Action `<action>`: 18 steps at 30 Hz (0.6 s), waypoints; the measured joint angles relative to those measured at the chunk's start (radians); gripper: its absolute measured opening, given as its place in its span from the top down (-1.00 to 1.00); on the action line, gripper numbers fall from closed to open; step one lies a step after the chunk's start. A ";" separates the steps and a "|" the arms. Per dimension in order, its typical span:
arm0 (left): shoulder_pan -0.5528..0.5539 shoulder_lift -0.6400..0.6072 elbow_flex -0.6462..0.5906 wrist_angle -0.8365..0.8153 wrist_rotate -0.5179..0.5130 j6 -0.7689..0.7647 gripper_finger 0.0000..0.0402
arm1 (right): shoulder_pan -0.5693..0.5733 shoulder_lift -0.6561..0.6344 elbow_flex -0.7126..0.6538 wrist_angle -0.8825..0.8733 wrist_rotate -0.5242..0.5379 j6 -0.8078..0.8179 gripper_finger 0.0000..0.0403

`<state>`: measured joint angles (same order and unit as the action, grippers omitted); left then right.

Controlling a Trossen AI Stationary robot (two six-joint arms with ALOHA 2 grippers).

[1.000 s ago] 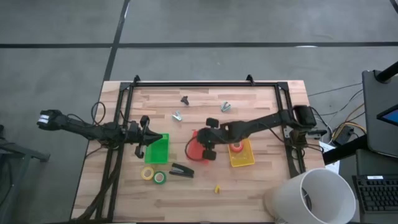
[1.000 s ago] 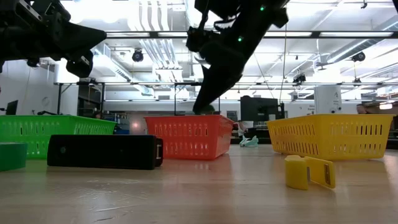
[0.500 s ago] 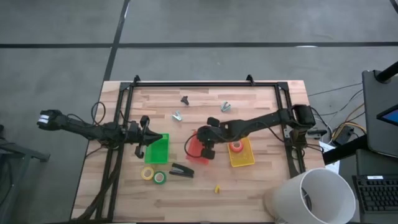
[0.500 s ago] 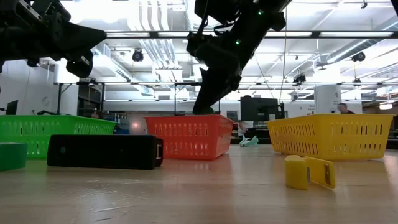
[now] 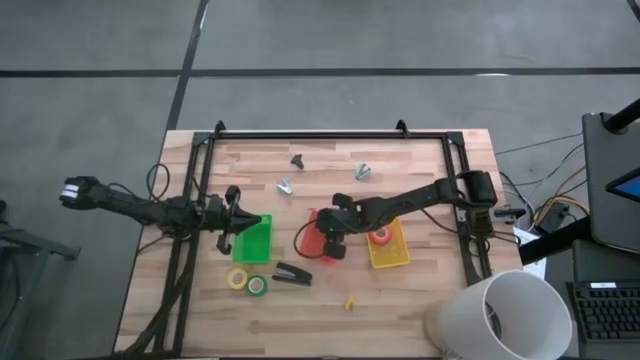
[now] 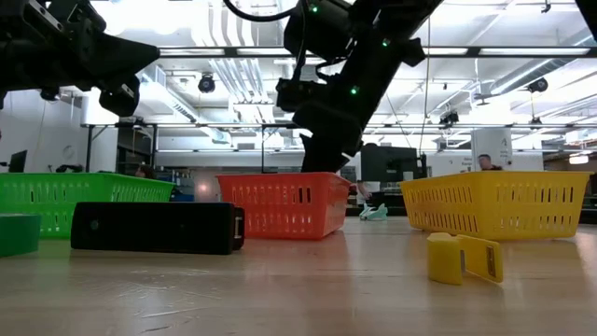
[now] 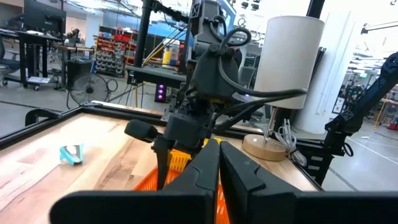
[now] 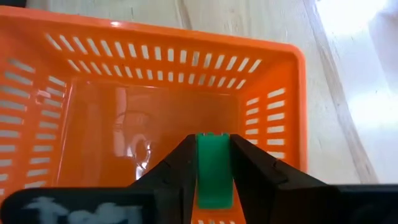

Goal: Pick and place Stapler, Stapler remover, tape
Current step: Put the green stapler into the orange bin, then put the yellow stapler into the orange bin

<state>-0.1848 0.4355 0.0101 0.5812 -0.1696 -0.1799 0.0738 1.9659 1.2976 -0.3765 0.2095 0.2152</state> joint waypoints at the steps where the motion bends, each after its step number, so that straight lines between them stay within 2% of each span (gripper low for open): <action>1: 0.000 0.000 0.000 0.000 0.000 0.000 0.92 | 0.000 0.000 0.000 -0.001 0.000 0.007 0.50; 8: 0.000 0.000 0.000 0.000 0.000 0.000 0.92 | 0.001 0.000 0.000 0.001 0.032 0.016 0.28; 11: 0.000 0.000 0.000 0.000 0.000 0.000 0.92 | 0.015 -0.016 0.000 0.004 0.001 0.023 0.20; 18: 0.000 0.000 0.000 0.000 0.000 0.000 0.92 | 0.133 -0.088 0.000 0.016 -0.008 0.158 0.18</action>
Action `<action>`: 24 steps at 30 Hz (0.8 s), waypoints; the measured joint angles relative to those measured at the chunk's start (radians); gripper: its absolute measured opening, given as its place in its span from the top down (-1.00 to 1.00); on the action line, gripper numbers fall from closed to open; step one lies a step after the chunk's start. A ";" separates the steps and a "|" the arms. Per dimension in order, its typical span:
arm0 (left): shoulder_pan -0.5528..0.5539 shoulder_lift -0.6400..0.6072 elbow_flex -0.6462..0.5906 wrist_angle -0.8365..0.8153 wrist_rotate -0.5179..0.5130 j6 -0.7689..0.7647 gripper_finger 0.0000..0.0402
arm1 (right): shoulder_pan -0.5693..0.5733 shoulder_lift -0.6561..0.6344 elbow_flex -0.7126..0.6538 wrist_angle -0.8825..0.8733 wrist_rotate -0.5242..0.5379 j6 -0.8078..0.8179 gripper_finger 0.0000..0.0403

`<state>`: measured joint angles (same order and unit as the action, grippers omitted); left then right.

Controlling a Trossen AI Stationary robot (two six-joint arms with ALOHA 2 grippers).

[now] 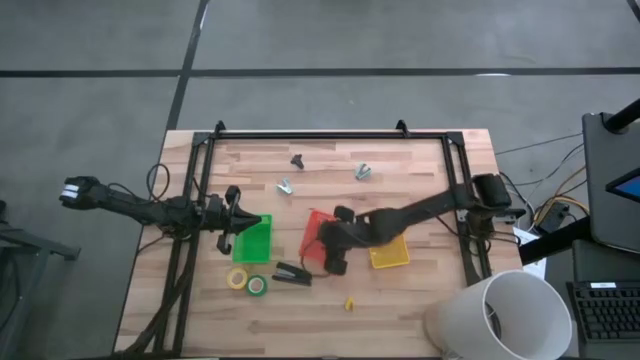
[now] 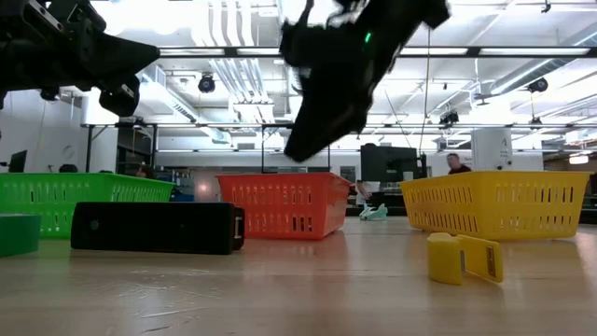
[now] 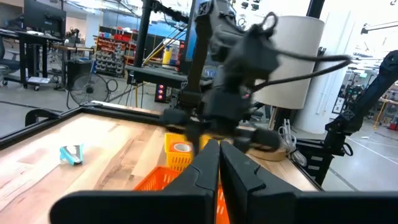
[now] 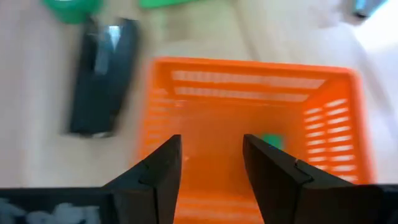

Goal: Pick and place Stapler, Stapler remover, tape
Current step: Put the yellow stapler into the orange bin

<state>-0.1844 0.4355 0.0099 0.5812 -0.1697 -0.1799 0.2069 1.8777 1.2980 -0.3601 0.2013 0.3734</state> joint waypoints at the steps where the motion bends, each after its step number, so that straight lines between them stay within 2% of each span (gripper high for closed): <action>1: 0.000 0.000 0.000 0.000 0.000 0.000 0.92 | 0.024 -0.007 0.000 -0.001 0.000 0.015 0.20; 9: 0.000 0.000 0.000 0.000 0.000 0.000 0.92 | 0.196 -0.012 0.000 -0.014 -0.003 0.024 0.29; 15: 0.000 0.000 0.000 0.000 0.000 0.000 0.92 | 0.266 -0.014 0.000 -0.025 -0.012 0.184 0.33; 19: 0.000 0.000 0.000 0.000 0.000 0.000 0.92 | 0.302 0.002 -0.005 -0.033 -0.023 0.258 0.26; 24: 0.000 0.000 0.000 0.000 0.000 0.000 0.92 | 0.344 0.050 -0.003 -0.028 -0.026 0.262 0.04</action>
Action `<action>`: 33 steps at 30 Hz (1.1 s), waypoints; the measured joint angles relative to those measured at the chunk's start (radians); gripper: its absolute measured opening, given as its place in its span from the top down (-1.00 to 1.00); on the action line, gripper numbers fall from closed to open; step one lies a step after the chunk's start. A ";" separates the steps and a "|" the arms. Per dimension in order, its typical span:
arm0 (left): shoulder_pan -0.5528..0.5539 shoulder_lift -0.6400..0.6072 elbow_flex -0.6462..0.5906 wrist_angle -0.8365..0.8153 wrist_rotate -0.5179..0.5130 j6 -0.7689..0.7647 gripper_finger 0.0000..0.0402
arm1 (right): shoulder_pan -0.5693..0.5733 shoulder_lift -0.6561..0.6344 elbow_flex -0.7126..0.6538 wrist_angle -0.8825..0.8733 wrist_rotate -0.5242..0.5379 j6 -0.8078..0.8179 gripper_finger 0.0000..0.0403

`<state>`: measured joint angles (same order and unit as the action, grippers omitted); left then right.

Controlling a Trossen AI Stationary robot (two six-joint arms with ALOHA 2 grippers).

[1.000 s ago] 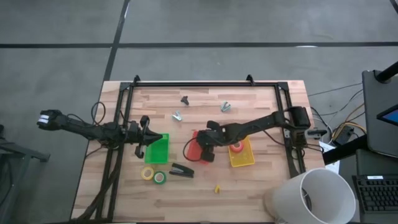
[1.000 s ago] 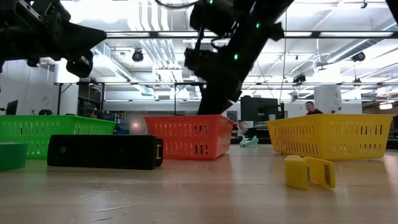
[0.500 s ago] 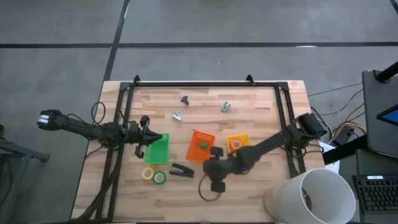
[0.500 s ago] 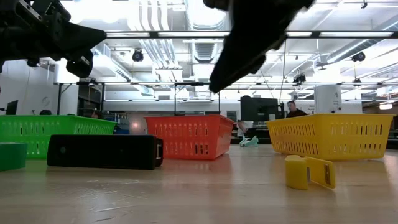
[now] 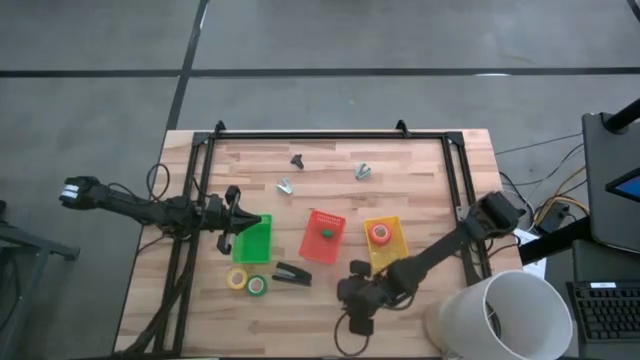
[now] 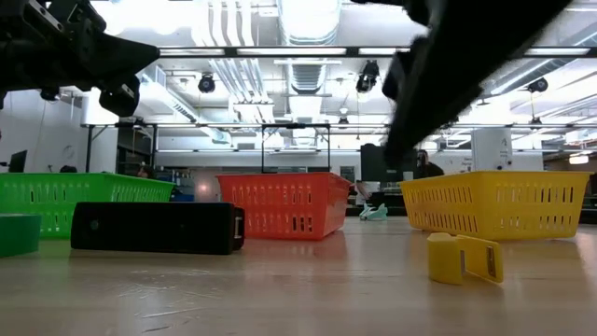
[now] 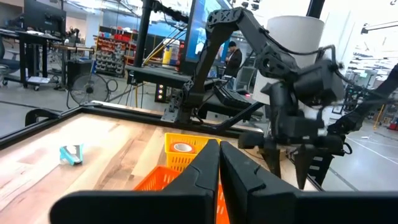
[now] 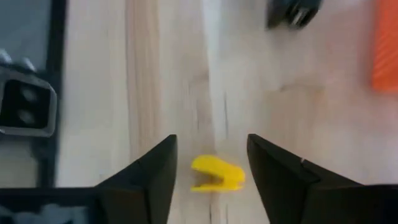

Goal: Pick and place Stapler, Stapler remover, tape
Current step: Put the yellow stapler into the orange bin

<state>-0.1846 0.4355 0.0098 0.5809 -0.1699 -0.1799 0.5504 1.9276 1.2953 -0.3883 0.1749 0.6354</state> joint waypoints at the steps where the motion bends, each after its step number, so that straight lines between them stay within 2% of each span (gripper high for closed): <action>1: 0.000 0.000 0.000 0.000 0.000 0.000 0.92 | 0.006 0.014 0.000 -0.005 0.000 -0.011 -0.01; 8: 0.000 0.000 0.000 0.000 0.000 0.000 0.92 | 0.021 0.062 -0.001 -0.052 0.001 -0.036 -0.36; 14: 0.000 0.000 0.000 0.000 0.000 0.000 0.92 | 0.038 0.071 -0.001 -0.051 0.000 -0.023 -0.49; 20: 0.000 0.000 0.000 0.000 0.000 0.000 0.92 | 0.043 0.071 -0.006 -0.051 0.028 -0.003 -0.46; 33: 0.000 0.000 0.000 0.000 0.000 0.000 0.92 | 0.048 0.072 -0.027 -0.050 0.035 -0.018 -0.23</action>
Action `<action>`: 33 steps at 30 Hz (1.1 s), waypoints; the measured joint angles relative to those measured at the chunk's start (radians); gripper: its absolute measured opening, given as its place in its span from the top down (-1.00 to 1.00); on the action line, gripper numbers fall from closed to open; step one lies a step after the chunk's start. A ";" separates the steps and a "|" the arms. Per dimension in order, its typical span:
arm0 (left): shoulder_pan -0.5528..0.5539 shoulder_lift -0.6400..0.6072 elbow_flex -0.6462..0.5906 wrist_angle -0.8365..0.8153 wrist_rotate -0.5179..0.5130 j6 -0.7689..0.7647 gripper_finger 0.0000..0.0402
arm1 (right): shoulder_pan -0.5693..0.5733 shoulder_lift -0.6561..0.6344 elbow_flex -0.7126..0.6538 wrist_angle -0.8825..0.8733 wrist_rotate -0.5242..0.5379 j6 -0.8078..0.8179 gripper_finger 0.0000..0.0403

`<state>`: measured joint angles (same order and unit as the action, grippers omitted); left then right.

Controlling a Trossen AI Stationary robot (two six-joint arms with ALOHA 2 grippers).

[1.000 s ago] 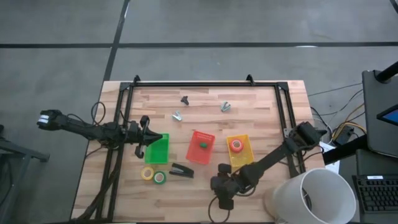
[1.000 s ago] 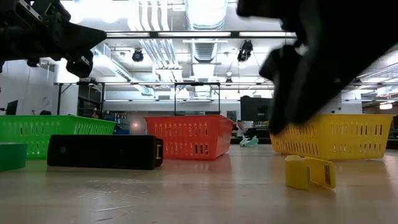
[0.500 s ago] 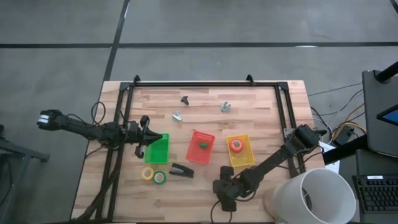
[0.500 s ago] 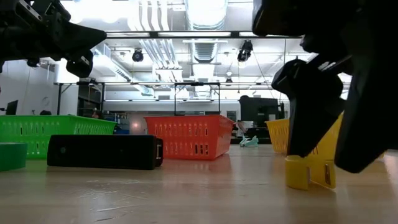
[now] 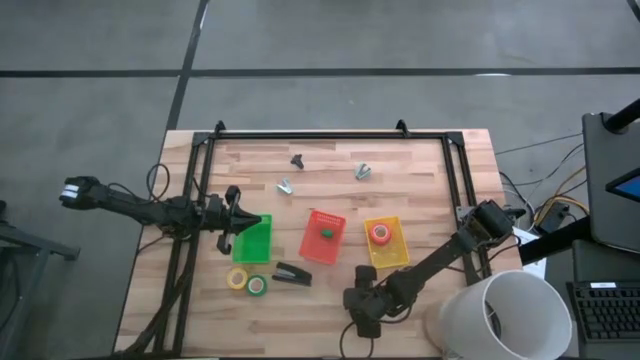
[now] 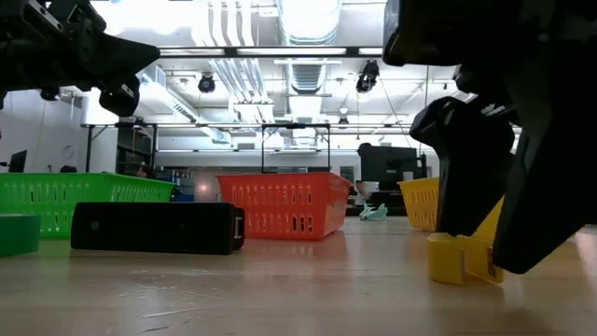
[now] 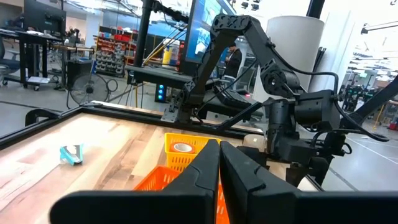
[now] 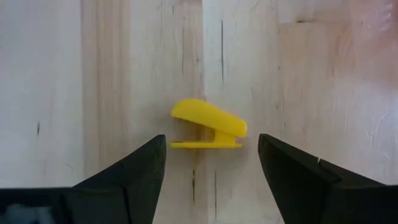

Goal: Pick and place Stapler, Stapler remover, tape
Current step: Put the yellow stapler into the orange bin

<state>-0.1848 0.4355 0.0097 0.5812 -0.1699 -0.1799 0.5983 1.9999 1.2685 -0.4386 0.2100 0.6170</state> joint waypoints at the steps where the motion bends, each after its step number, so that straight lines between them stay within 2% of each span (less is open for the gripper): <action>1: 0.000 0.000 0.000 0.000 0.000 0.000 0.92 | 0.000 0.000 -0.003 0.003 0.000 0.000 -0.22; 21: 0.000 0.000 0.000 0.000 0.000 0.000 0.92 | -0.001 0.014 -0.019 0.061 0.029 -0.059 -0.08; 33: 0.000 0.000 0.000 0.000 0.000 0.000 0.92 | -0.001 0.014 -0.021 0.060 0.030 -0.070 0.18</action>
<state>-0.1846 0.4355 0.0101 0.5813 -0.1699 -0.1799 0.5976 2.0136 1.2473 -0.3788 0.2403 0.5473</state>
